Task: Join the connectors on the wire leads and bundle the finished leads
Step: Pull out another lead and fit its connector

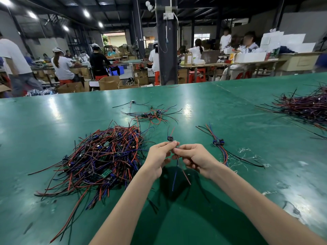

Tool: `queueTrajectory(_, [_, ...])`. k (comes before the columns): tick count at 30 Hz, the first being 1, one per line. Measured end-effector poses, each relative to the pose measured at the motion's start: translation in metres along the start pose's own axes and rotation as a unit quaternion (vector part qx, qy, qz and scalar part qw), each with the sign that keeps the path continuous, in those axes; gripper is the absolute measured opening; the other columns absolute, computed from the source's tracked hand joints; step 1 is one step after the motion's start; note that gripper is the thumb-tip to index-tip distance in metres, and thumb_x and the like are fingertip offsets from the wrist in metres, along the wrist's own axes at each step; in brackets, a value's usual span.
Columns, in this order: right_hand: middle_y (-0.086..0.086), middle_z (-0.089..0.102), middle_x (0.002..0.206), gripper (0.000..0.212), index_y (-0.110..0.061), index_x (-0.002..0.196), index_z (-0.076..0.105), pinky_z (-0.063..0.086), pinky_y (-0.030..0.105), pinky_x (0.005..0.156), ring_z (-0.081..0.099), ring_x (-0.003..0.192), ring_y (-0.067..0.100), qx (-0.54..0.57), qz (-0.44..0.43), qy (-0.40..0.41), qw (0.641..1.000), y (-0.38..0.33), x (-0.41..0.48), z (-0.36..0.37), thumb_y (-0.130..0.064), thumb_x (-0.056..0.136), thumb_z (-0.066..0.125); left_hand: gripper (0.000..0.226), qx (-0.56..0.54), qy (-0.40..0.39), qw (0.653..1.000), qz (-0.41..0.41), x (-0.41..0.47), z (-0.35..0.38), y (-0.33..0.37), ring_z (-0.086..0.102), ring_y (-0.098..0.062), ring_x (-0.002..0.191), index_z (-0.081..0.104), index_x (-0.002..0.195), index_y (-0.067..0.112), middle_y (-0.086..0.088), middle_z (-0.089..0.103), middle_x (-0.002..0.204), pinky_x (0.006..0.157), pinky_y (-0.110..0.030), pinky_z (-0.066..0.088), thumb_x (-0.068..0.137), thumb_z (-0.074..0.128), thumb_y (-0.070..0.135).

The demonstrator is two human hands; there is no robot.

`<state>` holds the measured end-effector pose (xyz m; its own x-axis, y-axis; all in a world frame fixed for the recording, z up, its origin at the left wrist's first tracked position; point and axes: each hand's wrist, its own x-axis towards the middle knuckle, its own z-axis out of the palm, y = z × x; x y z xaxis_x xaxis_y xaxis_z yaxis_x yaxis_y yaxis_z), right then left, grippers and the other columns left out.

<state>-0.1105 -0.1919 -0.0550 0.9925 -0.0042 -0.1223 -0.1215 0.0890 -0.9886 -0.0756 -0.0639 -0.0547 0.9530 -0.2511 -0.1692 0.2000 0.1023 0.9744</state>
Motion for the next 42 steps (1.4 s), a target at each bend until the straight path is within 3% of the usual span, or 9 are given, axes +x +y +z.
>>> queueTrajectory(5, [0.013,0.059,0.074,0.005,-0.006,0.083,0.063,0.018,0.013,0.028,0.028,0.031,0.001,-0.014,0.014,0.001,1.0,0.0,0.0,0.0,-0.007,0.087,0.064,0.013,-0.039,-0.001,0.999,-0.018,0.0,0.0,-0.001,0.065,-0.011,0.053,0.071,0.078,0.01,-0.001,0.07,0.063,0.051,-0.016,0.051,0.087,0.066,0.017])
queueTrajectory(14, [-0.007,0.059,0.048,0.014,-0.01,0.073,0.06,0.016,0.014,0.029,0.028,0.029,0.002,-0.061,-0.003,0.007,0.998,0.004,0.001,0.002,-0.003,0.084,0.067,0.019,-0.079,0.005,0.993,-0.087,-0.002,0.001,0.001,0.052,-0.011,0.047,0.066,0.079,-0.001,-0.005,0.061,0.054,0.043,-0.017,0.049,0.088,0.065,0.016])
queueTrajectory(17, [-0.003,0.058,0.049,0.011,-0.007,0.075,0.062,0.016,0.013,0.029,0.028,0.028,0.002,-0.06,0.003,0.005,0.998,0.004,0.0,0.003,-0.004,0.084,0.067,0.021,-0.09,-0.004,0.991,-0.101,-0.002,0.0,0.002,0.05,-0.011,0.047,0.065,0.078,0.002,-0.005,0.062,0.058,0.043,-0.017,0.049,0.09,0.062,0.018])
queueTrajectory(21, [-0.002,0.054,0.044,0.012,-0.004,0.075,0.062,0.016,0.011,0.03,0.027,0.026,0.002,-0.061,0.011,-0.007,0.998,0.004,-0.002,0.003,-0.003,0.086,0.064,0.018,-0.07,-0.009,0.997,-0.043,-0.002,0.001,-0.001,0.06,-0.011,0.048,0.062,0.077,0.004,-0.001,0.067,0.059,0.048,-0.022,0.054,0.092,0.059,0.013])
queueTrajectory(25, [0.002,0.057,0.043,0.01,0.004,0.08,0.061,0.016,0.011,0.029,0.025,0.024,0.002,-0.051,0.014,-0.01,0.999,0.006,-0.001,0.004,-0.001,0.089,0.06,0.017,-0.023,0.025,0.998,0.058,-0.001,0.005,-0.006,0.062,-0.019,0.065,0.063,0.073,0.004,-0.006,0.067,0.07,0.07,-0.039,0.056,0.089,0.06,0.003])
queueTrajectory(27, [0.005,0.059,0.044,0.012,0.009,0.083,0.061,0.016,0.011,0.028,0.026,0.024,0.002,-0.053,0.012,-0.012,0.998,0.006,-0.001,0.004,-0.001,0.089,0.06,0.017,0.002,0.031,0.995,0.1,0.0,0.006,-0.006,0.061,-0.013,0.059,0.063,0.073,0.004,-0.006,0.066,0.07,0.063,-0.03,0.054,0.089,0.06,0.0])
queueTrajectory(30, [0.005,0.06,0.048,0.019,-0.004,0.069,0.058,0.017,0.011,0.029,0.027,0.026,0.002,-0.072,0.011,-0.022,0.997,0.005,-0.003,0.005,-0.004,0.087,0.065,0.018,0.009,0.042,0.991,0.126,0.001,0.003,-0.004,0.058,-0.008,0.052,0.063,0.072,0.004,-0.006,0.064,0.067,0.056,-0.021,0.052,0.088,0.059,-0.002])
queueTrajectory(39, [-0.003,0.05,0.04,0.024,-0.005,0.066,0.053,0.018,0.011,0.032,0.025,0.026,0.004,-0.131,-0.004,-0.064,0.989,0.004,-0.009,0.009,-0.006,0.087,0.066,0.018,-0.014,0.071,0.988,0.135,0.005,-0.007,0.004,0.06,-0.008,0.054,0.063,0.071,0.004,-0.007,0.064,0.066,0.057,-0.017,0.053,0.088,0.061,-0.002])
queueTrajectory(42, [0.007,0.054,0.052,0.022,-0.006,0.067,0.055,0.018,0.011,0.033,0.026,0.028,0.005,-0.142,-0.016,-0.065,0.988,0.004,-0.007,0.008,-0.006,0.087,0.066,0.017,-0.018,0.077,0.988,0.131,0.006,-0.009,0.005,0.06,-0.012,0.058,0.064,0.072,0.004,-0.008,0.065,0.067,0.058,-0.018,0.054,0.088,0.061,-0.001])
